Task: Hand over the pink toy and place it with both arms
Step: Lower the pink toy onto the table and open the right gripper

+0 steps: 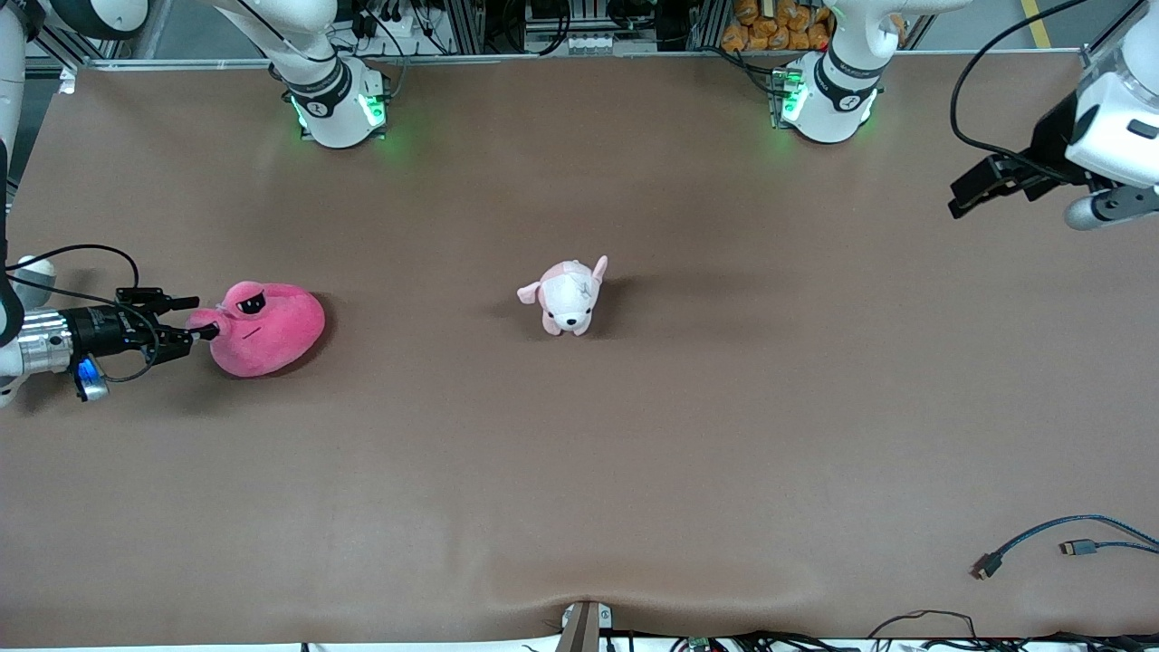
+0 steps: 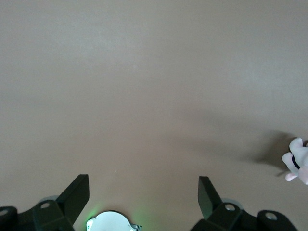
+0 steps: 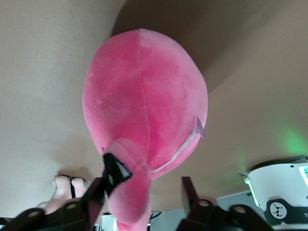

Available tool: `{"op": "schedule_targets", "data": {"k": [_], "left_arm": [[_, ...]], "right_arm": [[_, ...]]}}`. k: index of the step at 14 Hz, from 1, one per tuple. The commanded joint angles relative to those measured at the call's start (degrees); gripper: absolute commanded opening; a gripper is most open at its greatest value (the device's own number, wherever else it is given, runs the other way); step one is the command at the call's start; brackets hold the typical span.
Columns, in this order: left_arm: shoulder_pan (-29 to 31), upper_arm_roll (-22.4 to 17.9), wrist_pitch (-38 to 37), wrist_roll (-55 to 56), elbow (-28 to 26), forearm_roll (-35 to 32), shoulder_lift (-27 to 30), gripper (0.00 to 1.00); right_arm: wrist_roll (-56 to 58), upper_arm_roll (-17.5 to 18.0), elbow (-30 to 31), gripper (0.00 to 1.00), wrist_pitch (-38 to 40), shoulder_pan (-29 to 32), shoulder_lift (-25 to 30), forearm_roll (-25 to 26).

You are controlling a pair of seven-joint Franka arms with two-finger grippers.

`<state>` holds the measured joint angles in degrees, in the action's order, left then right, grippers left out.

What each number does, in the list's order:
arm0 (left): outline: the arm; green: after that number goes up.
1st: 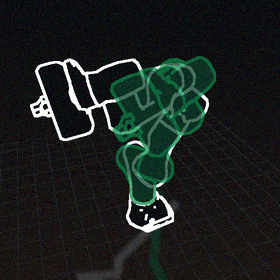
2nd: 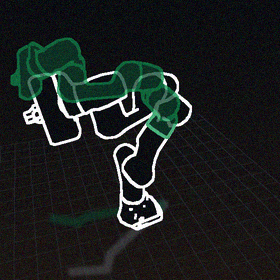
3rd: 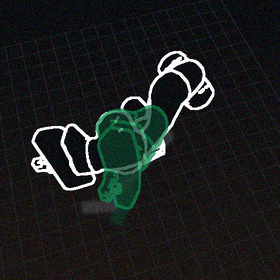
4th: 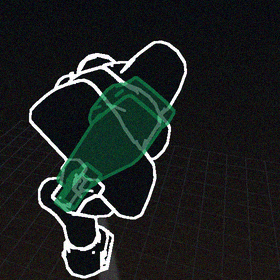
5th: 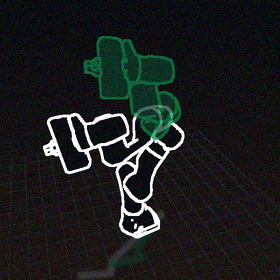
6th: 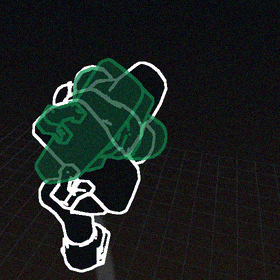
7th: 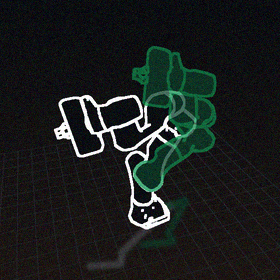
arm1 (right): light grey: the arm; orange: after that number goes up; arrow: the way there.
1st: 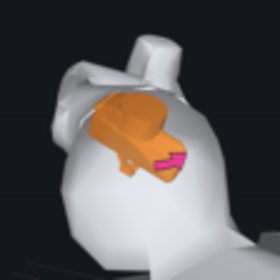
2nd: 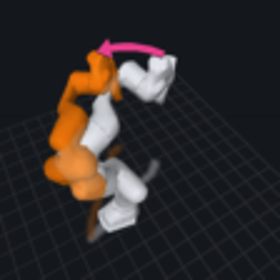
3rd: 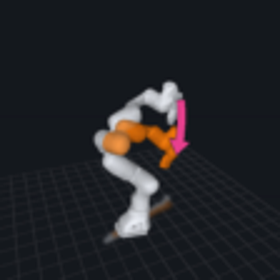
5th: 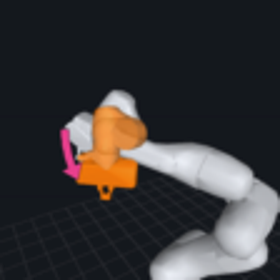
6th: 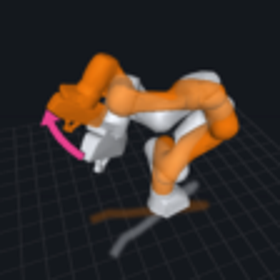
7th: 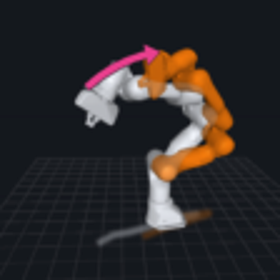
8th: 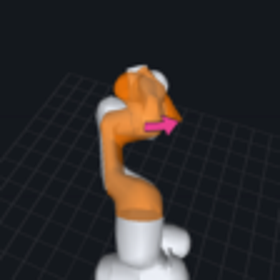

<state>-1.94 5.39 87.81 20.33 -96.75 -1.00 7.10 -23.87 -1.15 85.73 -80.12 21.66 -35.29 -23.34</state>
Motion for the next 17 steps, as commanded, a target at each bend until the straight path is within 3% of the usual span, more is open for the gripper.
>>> {"op": "schedule_targets", "data": {"k": [1,5,12,17], "left_arm": [[0.3,0.7,-1.1,0.3,0.3,0.2,1.3,1.0],[0.4,0.6,-1.3,-0.4,0.2,0.0,1.4,1.0],[0.1,0.7,-0.4,-0.5,0.5,-0.8,0.3,1.0],[0.0,0.8,-0.9,-0.7,0.5,-0.7,0.8,1.0]], "right_arm": [[1.5,0.9,0.0,1.0,0.7,1.0,0.7,0.5],[3.4,1.0,-0.7,1.0,0.7,0.7,2.9,2.2],[12.6,1.1,-0.5,1.0,0.2,0.1,11.3,5.0],[14.3,1.3,0.1,1.0,-0.7,-7.9,17.1,11.3]]}}
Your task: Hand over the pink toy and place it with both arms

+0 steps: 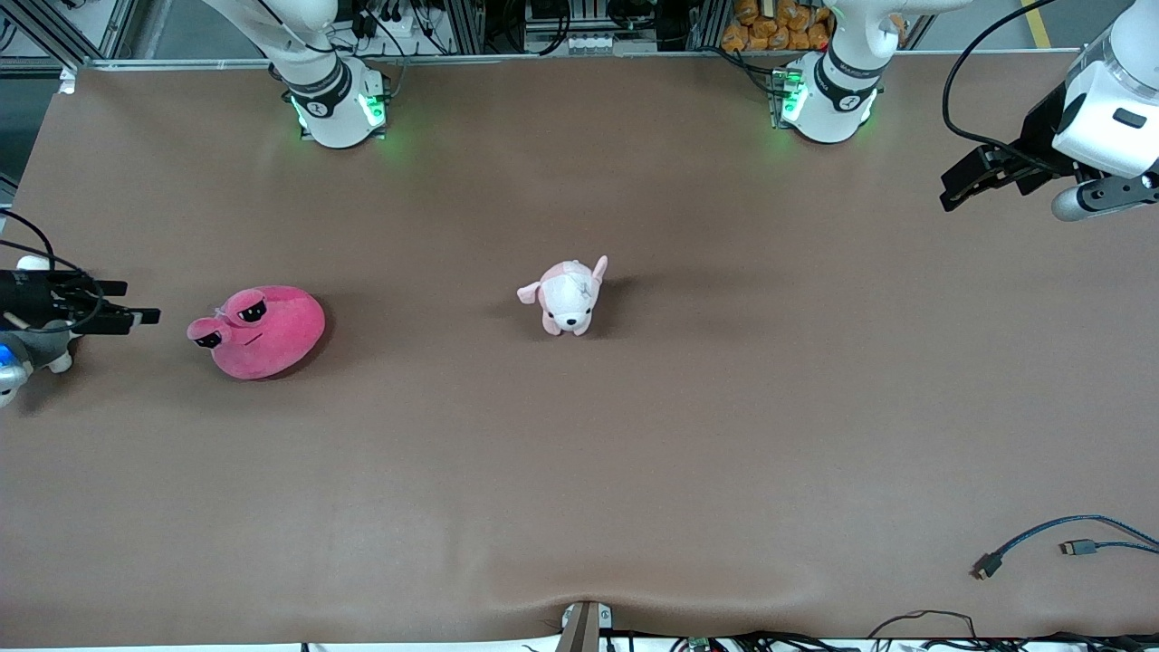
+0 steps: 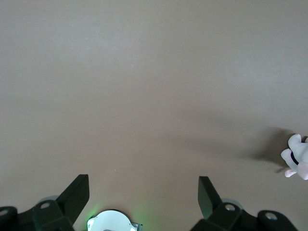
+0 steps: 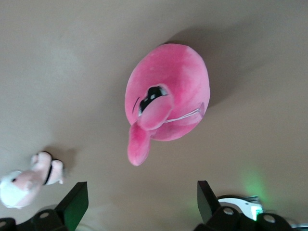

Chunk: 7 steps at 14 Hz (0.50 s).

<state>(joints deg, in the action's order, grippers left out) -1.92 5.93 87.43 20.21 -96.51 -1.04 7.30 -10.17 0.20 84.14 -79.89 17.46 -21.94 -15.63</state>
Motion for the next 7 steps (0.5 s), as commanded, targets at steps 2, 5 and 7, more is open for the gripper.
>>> {"op": "schedule_targets", "data": {"k": [2,5,7], "left_arm": [[-0.2,0.7,-0.9,-0.4,0.3,-0.7,0.8,1.0],[0.4,1.4,-2.3,-3.5,0.2,-1.2,1.6,1.0],[0.4,1.0,-4.2,-6.1,0.2,-1.2,2.8,1.0]], "right_arm": [[0.6,-0.1,1.9,1.0,-1.1,-7.4,6.0,5.3],[0.6,-0.1,5.9,1.0,-2.7,-13.0,12.4,8.5],[0.7,0.0,9.2,1.0,-3.3,-16.1,17.1,11.8]]}}
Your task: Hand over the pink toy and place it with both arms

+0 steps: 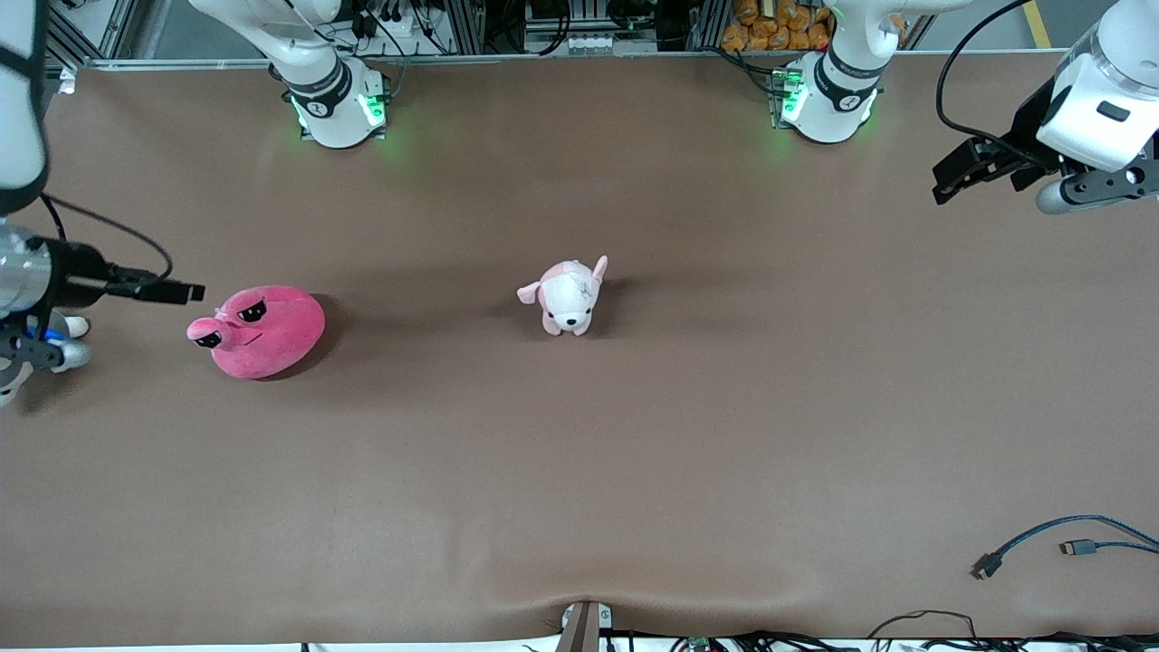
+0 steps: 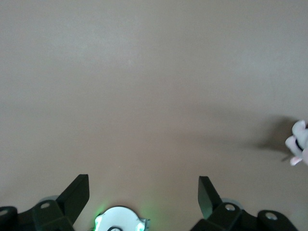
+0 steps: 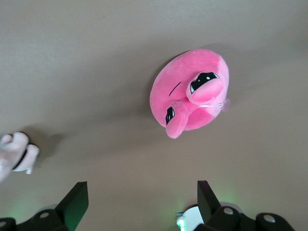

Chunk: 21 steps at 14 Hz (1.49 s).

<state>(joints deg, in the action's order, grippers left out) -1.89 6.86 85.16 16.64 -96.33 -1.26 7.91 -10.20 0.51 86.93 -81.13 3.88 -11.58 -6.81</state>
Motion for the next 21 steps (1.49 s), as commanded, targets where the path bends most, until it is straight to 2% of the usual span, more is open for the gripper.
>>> {"op": "schedule_targets", "data": {"k": [1,6,11,15,21], "left_arm": [[0.4,-0.1,-1.9,-2.8,0.0,-1.0,2.8,1.0],[1.6,-0.2,-1.8,-6.8,-0.6,-1.0,4.1,1.0],[1.6,-0.1,-1.7,-7.5,-0.4,-1.0,4.3,1.0],[1.6,0.2,-1.5,-7.2,-0.3,-1.7,4.0,1.0],[1.6,0.3,-1.1,-7.3,-0.7,-1.8,3.6,1.0]], "right_arm": [[1.0,-0.3,7.5,1.0,-2.2,-2.7,8.2,3.0],[6.1,-0.6,6.6,1.0,-3.2,-3.8,13.4,3.6],[16.8,-0.9,2.6,1.0,-2.1,-1.8,14.9,4.8],[12.2,-0.7,2.5,1.0,3.2,-1.7,16.1,4.7],[11.0,-0.8,2.6,1.0,0.4,-1.2,16.3,4.8]]}}
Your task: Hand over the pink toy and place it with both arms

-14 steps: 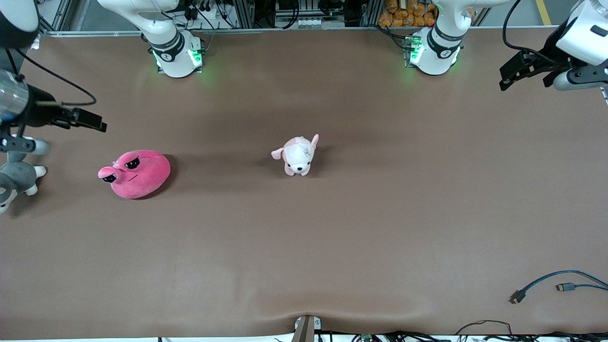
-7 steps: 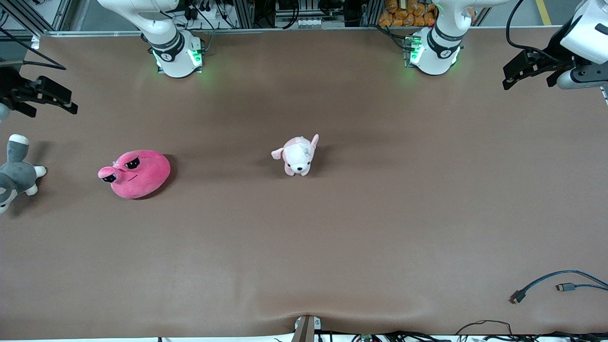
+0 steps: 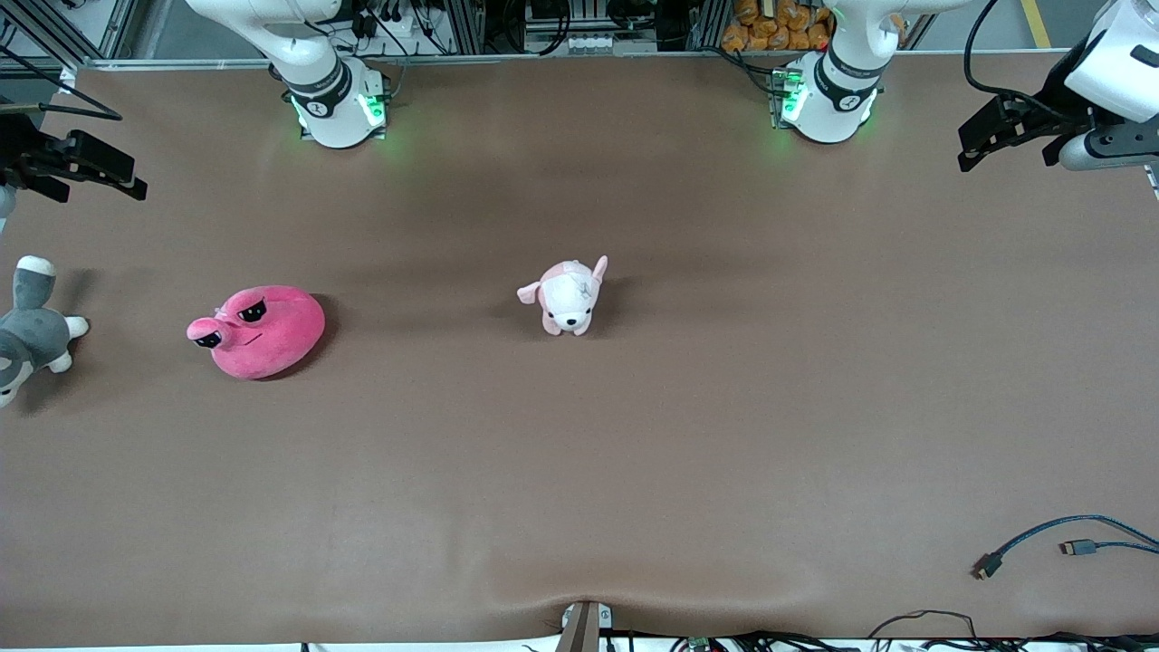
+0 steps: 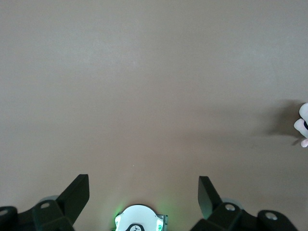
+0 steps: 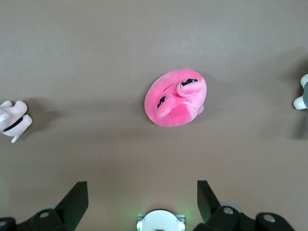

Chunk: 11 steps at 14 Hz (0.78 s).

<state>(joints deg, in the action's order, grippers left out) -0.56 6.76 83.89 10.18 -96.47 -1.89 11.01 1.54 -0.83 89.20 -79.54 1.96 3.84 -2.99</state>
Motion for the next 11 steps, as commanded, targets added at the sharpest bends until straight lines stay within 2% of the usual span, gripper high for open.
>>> {"op": "schedule_targets", "data": {"k": [1,11], "left_arm": [[0.3,0.4,0.1,-0.9,-0.6,-1.2,0.4,1.0],[1.5,0.2,0.1,-0.8,-0.2,-1.2,0.2,1.0]], "right_arm": [[-0.8,0.6,0.4,1.0,-1.6,0.8,0.9,1.0],[-0.8,0.7,0.5,1.0,-1.3,0.8,0.8,1.0]]}}
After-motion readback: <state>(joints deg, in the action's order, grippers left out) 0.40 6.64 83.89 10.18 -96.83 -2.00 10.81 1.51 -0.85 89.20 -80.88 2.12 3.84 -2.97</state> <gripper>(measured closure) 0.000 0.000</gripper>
